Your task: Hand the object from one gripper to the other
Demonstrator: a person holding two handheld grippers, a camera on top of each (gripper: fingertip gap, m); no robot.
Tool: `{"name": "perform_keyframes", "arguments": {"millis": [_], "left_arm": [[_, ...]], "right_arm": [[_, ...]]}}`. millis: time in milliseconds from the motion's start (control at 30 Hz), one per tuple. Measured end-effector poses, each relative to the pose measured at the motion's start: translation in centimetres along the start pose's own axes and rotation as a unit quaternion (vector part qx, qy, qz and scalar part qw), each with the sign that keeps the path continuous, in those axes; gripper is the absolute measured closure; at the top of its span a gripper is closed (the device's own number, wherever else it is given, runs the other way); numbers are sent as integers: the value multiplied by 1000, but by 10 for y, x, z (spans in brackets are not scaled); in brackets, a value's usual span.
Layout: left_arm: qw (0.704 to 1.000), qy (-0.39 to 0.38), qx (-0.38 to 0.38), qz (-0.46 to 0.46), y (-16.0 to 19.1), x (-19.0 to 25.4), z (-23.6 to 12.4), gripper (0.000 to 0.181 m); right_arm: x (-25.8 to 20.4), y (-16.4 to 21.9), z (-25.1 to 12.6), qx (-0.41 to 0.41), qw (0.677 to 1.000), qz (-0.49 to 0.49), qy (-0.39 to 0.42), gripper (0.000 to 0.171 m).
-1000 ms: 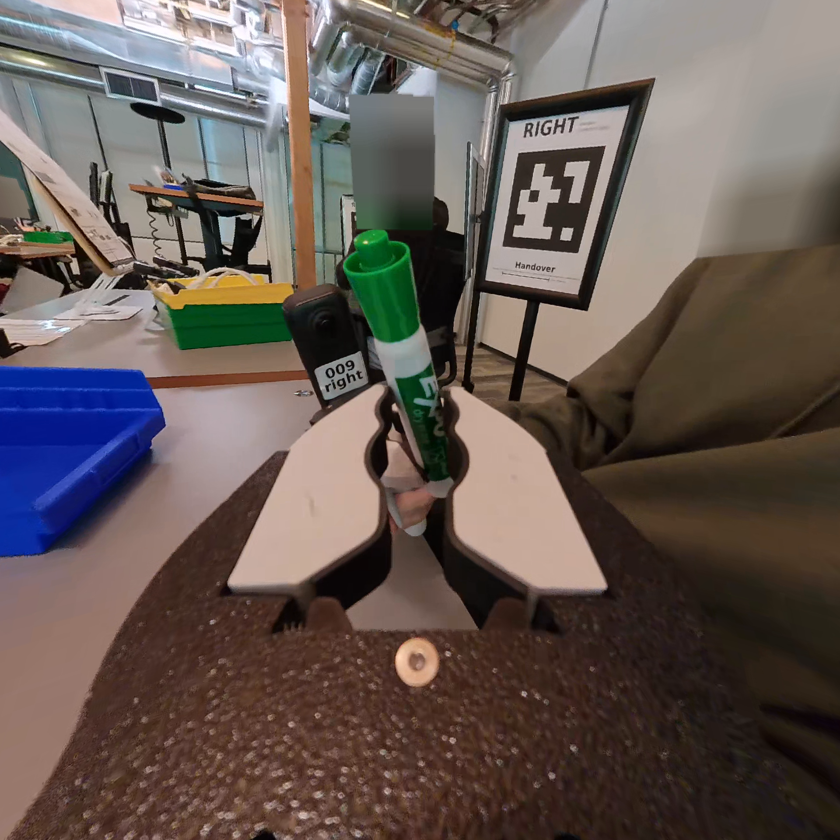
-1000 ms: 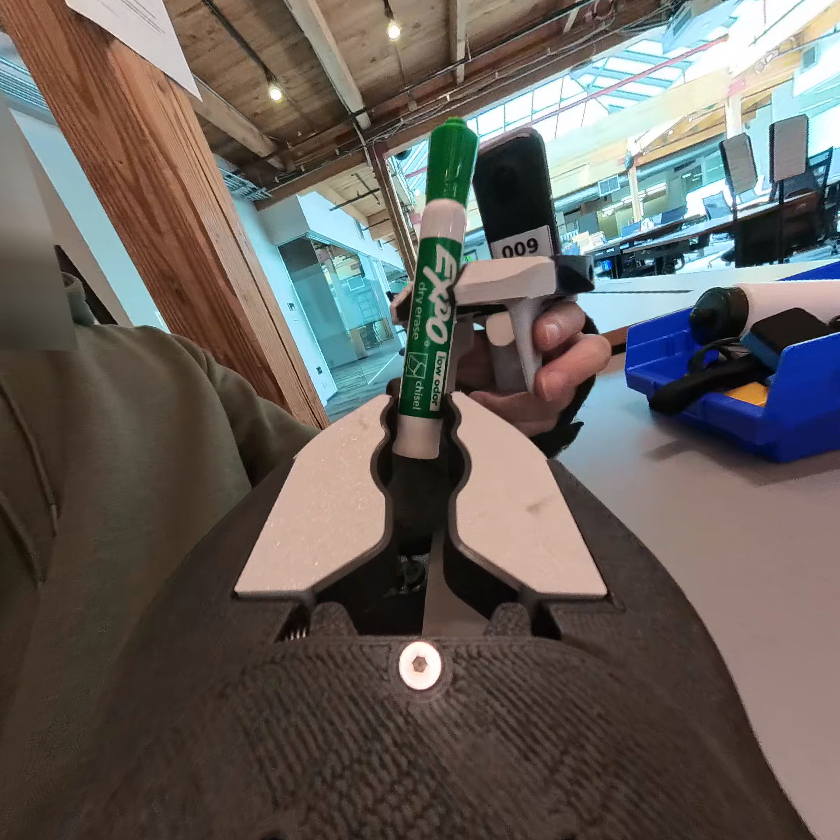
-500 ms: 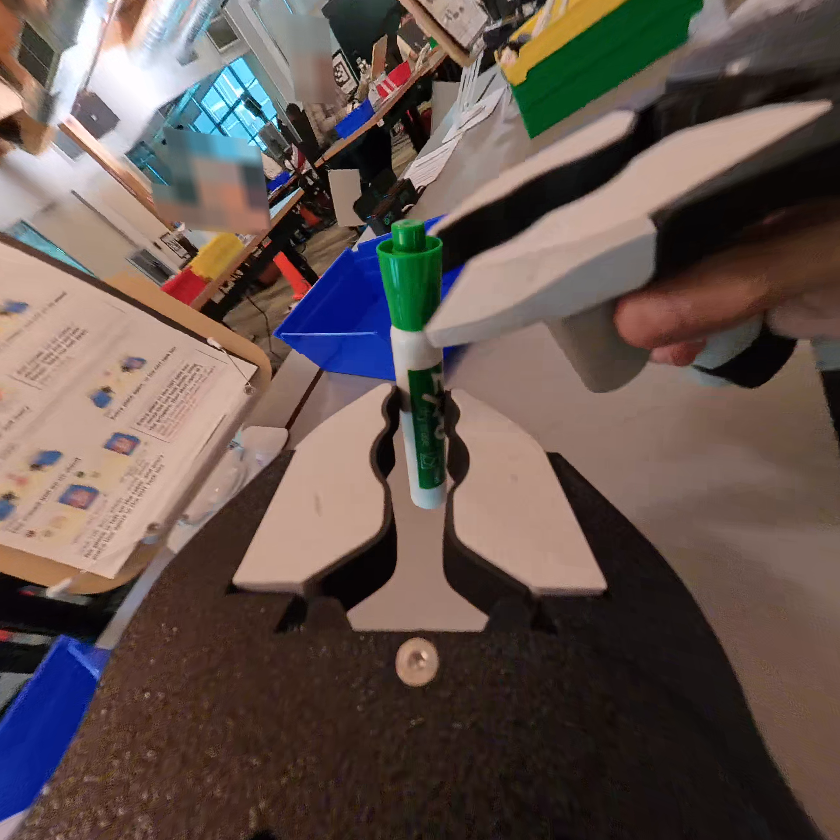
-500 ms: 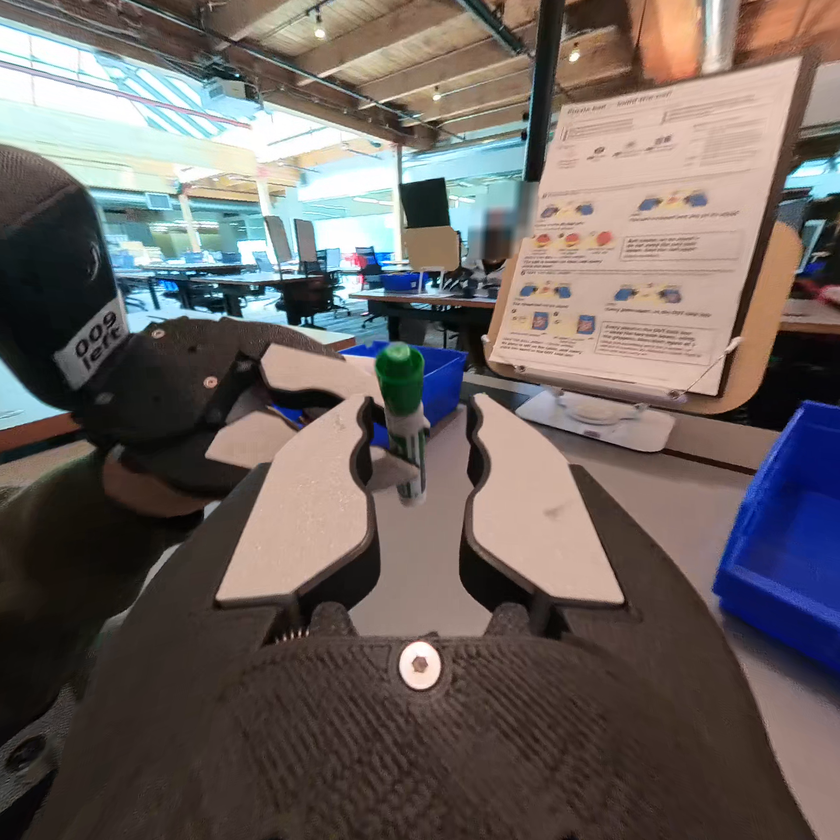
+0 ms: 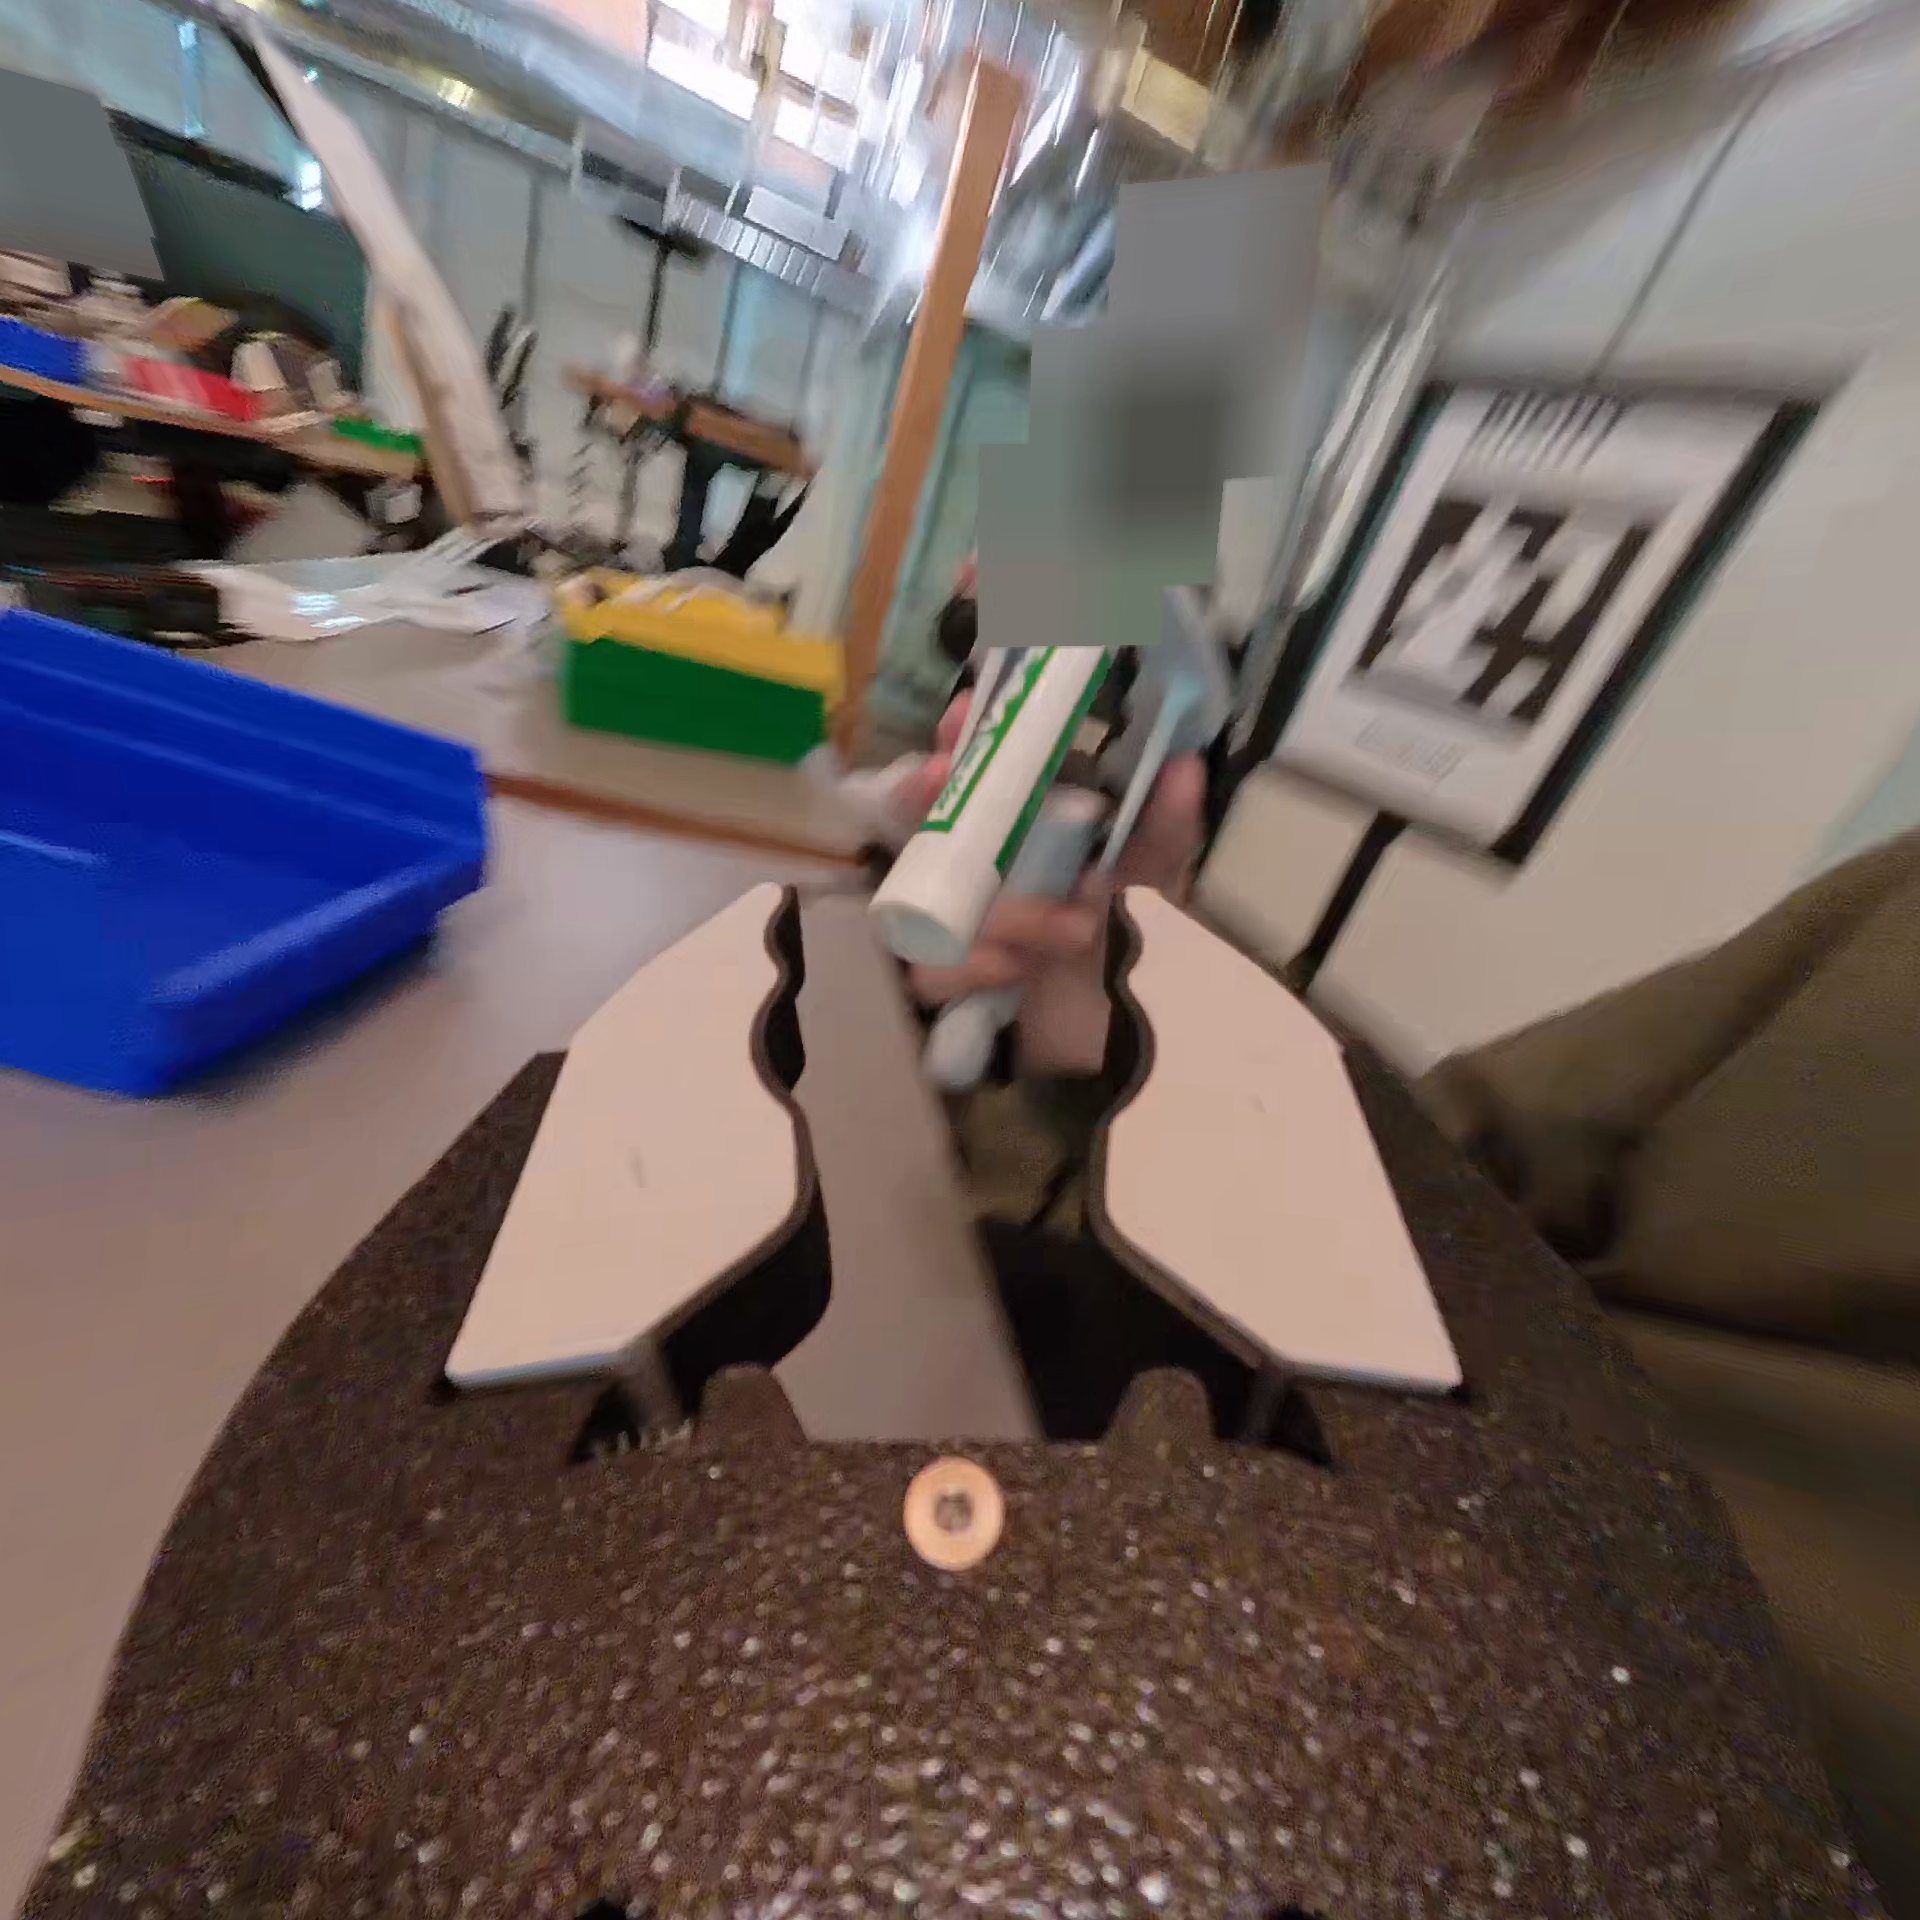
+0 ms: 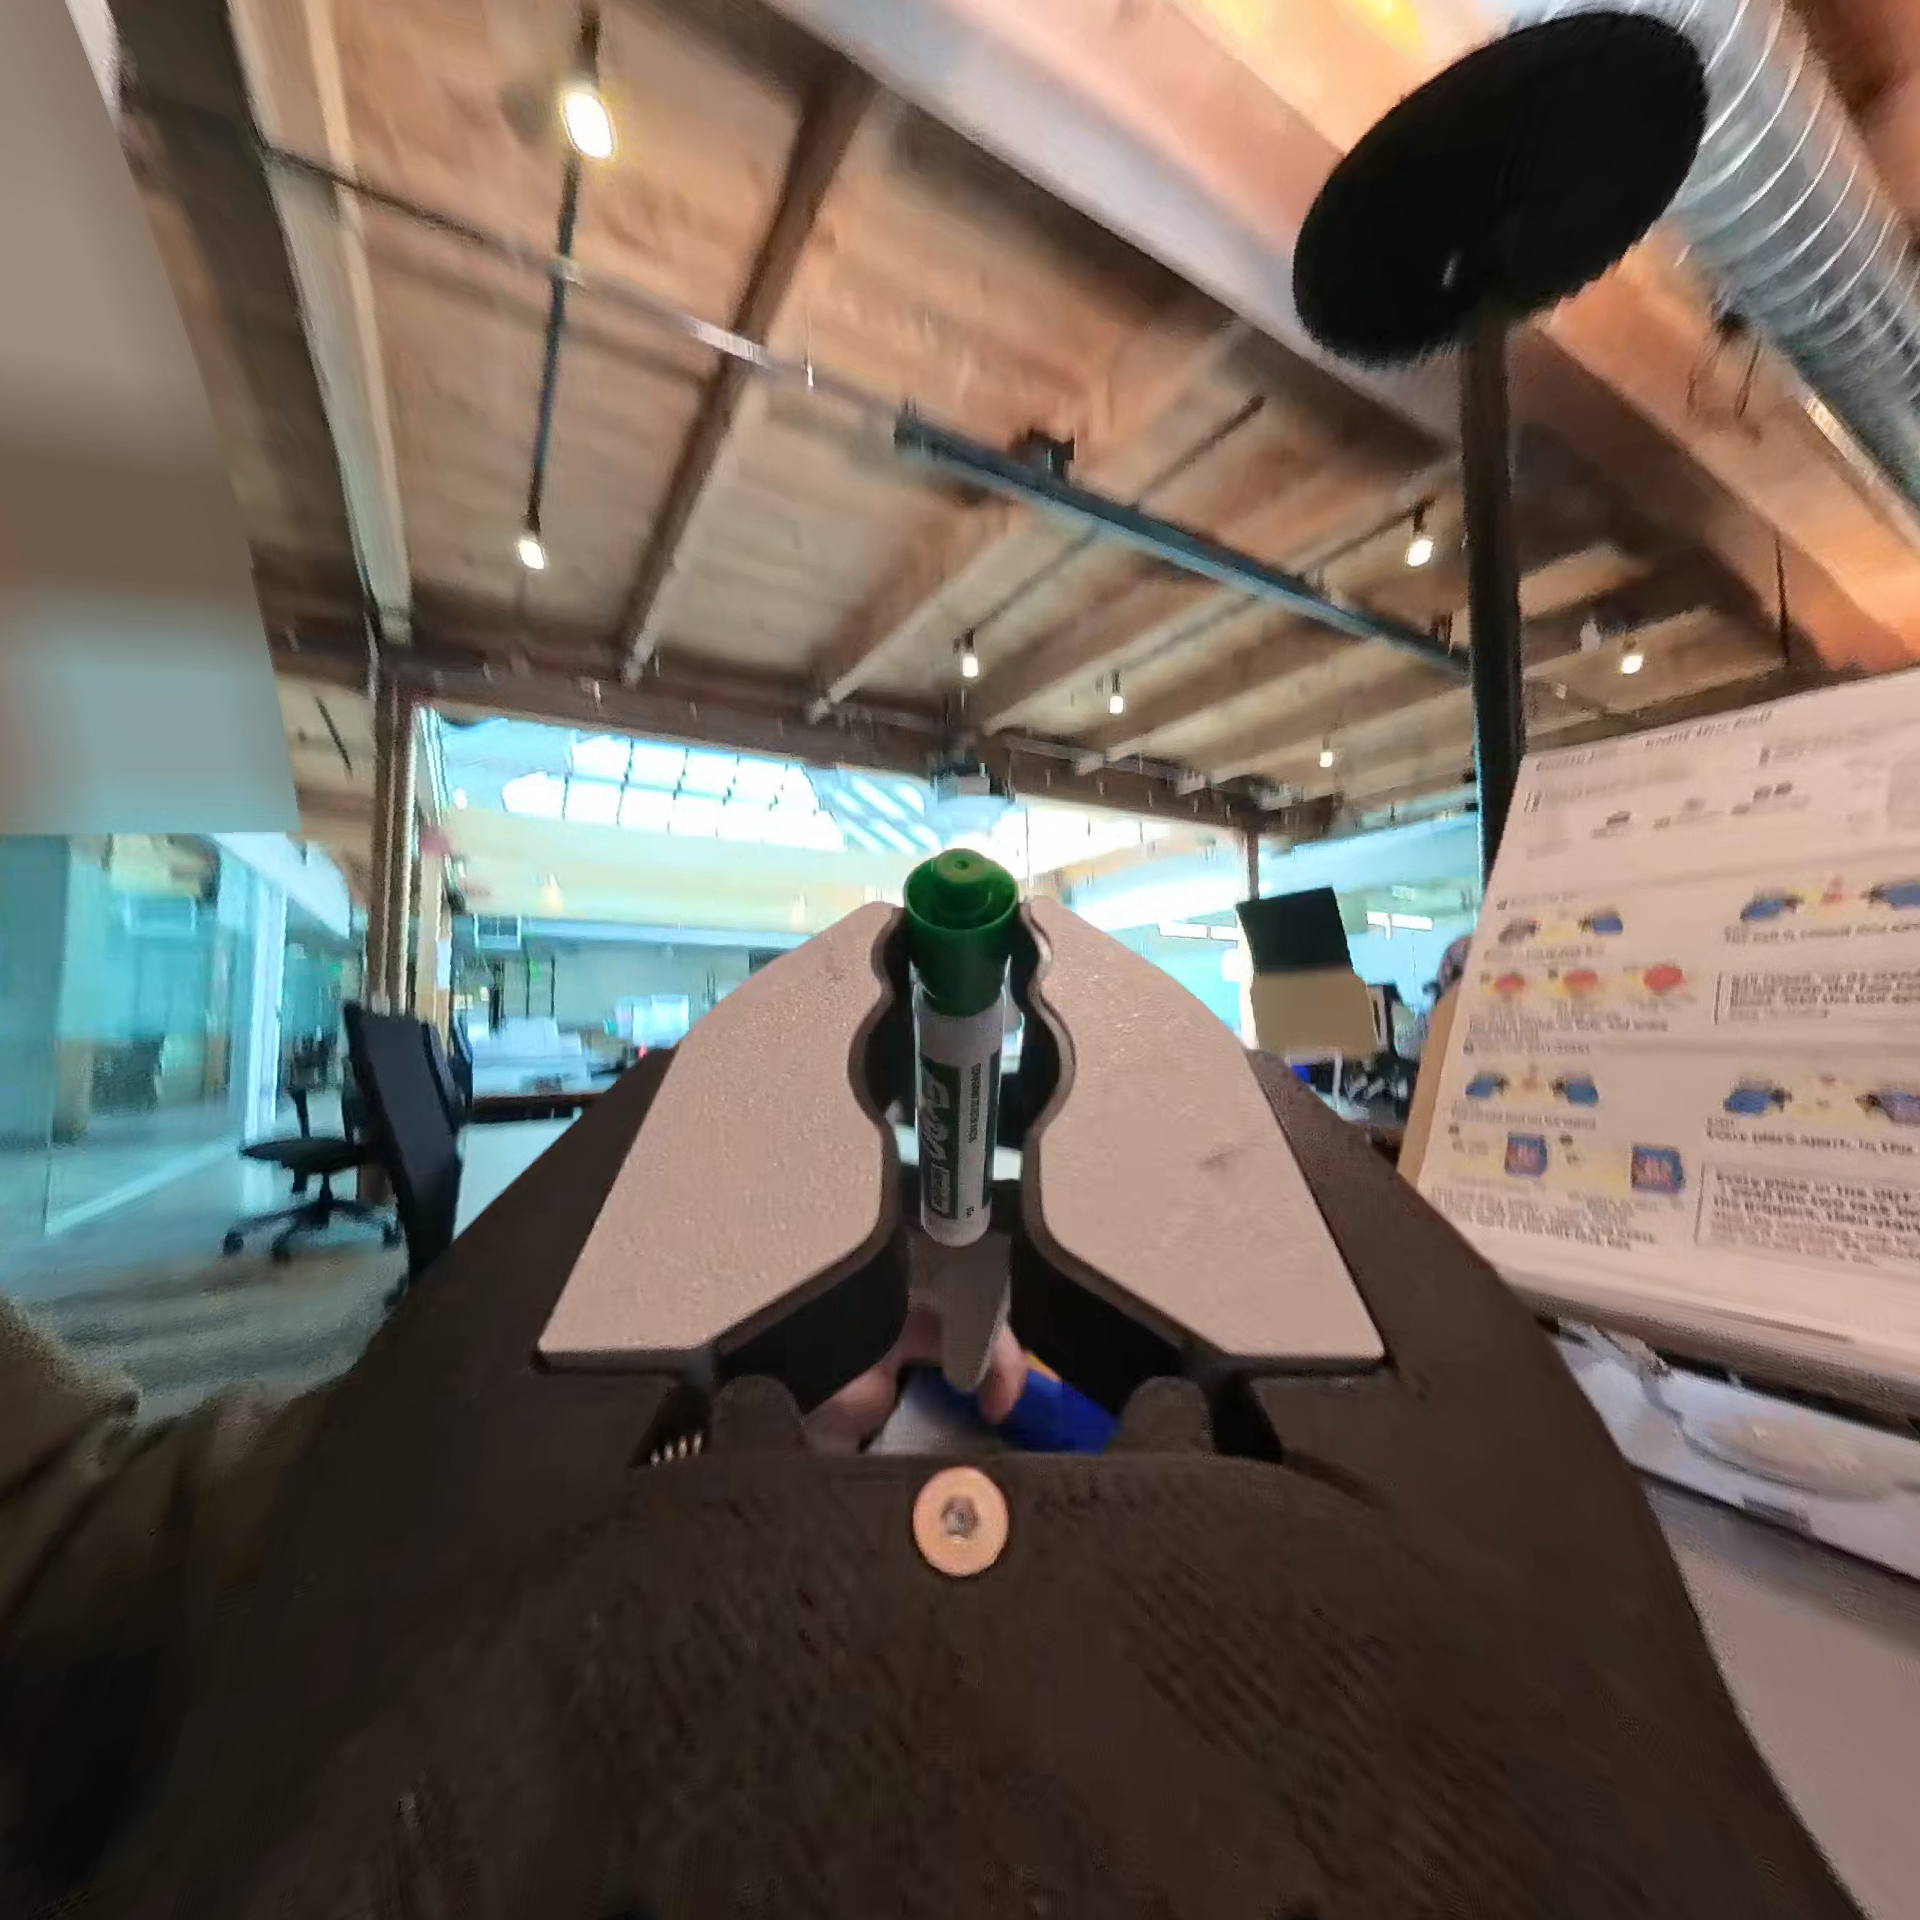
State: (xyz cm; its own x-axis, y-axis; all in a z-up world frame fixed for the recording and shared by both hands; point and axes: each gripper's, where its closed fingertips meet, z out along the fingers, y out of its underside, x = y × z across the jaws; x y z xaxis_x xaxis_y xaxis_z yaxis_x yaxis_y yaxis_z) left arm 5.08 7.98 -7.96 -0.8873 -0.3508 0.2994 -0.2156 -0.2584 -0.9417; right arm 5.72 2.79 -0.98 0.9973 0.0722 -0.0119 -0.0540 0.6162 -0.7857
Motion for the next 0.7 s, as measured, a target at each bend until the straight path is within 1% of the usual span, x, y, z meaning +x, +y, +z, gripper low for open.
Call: {"name": "perform_keyframes", "arguments": {"millis": [33, 100, 200, 267, 333, 400, 500, 567, 600, 633, 667, 700], "left_arm": [[997, 29, 40, -57, -8, 3, 1, 129], [981, 77, 82, -159, -14, 4, 8, 129], [942, 164, 120, -267, -16, 14, 17, 129], [915, 202, 147, -318, -21, 15, 17, 139], [906, 219, 157, -326, -22, 17, 16, 149], [914, 208, 146, -317, -18, 16, 17, 159], [926, 194, 141, -290, -19, 14, 12, 160], [942, 170, 129, -259, -18, 11, 8, 160], [954, 141, 120, -235, -16, 6, 7, 160], [969, 101, 105, -201, -12, -2, 4, 160], [982, 50, 82, -160, -7, -12, 1, 161], [991, -8, 51, -121, 0, -25, -3, 160]], "right_arm": [[1, -6, -3, 24, 1000, 3, 0, 153], [-1, -10, -5, 56, 998, 3, -3, 153], [-5, -4, -2, 55, 998, -5, -10, 153], [-8, 1, 0, 44, 999, -13, -14, 153], [-10, 5, 1, 32, 999, -19, -20, 153], [-9, 8, 1, 20, 999, -27, -20, 153], [-7, 14, 0, -1, 999, -39, -14, 153], [-1, 21, -3, -31, 998, -53, 1, 151], [6, 26, -5, -58, 996, -70, 22, 150], [13, 31, -8, -91, 990, -98, 44, 144], [18, 36, -10, -129, 980, -139, 58, 132], [21, 42, -13, -173, 963, -193, 68, 124]]}}
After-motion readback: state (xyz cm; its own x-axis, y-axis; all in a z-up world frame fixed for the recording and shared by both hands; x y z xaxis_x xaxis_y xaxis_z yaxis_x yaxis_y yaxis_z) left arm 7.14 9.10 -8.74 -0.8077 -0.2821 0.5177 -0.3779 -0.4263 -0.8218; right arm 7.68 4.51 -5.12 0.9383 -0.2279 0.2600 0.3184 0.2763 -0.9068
